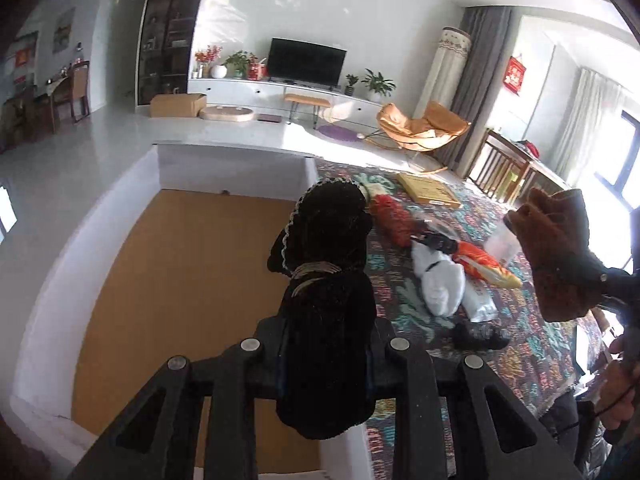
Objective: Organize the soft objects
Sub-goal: 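Carry sock and brown roll over the white box and open both grippers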
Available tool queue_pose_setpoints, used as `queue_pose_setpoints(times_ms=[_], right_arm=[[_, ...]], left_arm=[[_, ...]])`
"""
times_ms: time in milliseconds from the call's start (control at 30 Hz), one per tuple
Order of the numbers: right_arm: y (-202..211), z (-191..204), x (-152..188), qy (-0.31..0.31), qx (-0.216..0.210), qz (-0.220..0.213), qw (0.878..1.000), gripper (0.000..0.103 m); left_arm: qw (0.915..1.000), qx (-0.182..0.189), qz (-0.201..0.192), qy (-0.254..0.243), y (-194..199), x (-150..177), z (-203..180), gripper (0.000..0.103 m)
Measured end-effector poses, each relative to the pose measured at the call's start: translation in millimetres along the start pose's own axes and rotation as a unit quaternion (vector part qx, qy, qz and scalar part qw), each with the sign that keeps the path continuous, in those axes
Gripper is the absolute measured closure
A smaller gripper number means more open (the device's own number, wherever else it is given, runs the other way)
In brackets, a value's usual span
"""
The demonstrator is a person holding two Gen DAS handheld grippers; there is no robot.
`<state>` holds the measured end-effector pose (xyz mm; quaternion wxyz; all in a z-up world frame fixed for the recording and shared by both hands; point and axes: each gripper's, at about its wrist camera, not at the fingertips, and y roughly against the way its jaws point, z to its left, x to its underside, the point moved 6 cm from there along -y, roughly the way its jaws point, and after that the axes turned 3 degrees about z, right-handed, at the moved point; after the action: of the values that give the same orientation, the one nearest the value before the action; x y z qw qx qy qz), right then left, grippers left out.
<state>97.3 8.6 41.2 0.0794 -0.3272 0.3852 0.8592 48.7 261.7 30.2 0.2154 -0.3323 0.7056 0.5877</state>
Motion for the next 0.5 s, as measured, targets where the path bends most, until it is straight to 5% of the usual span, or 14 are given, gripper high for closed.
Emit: queue_pose_setpoints(times_ms=[100,133,233,333,500], right_arm=[[-47.7,50.8,-0.9,0.030,-0.037,0.033,0.998,0.039],[-63.9,62.3,0.9,0.037,-0.043,0.043,0.997,0.037],[-114.4,81.6,17.4,0.045,-0.063,0.097,0.992,0.030],[-147.5,80.5,37.8,0.047,-0.047,0.153,0.986,0.029],[-122.0,46.5,42.8,0.078,0.011,0.092,0.993,0.029]], left_arm=[[0.9969,-0.075,0.014,0.019,-1.8,12.7,53.6,0.073],[0.9951,-0.092,0.022,0.029,-4.2,18.7,69.1,0.064],[0.9884,-0.133,0.037,0.064,-11.8,40.9,106.0,0.011],[0.9843,-0.150,0.039,0.085,-13.3,57.9,121.5,0.009],[0.9847,-0.137,0.022,0.106,-10.8,60.7,121.7,0.009]])
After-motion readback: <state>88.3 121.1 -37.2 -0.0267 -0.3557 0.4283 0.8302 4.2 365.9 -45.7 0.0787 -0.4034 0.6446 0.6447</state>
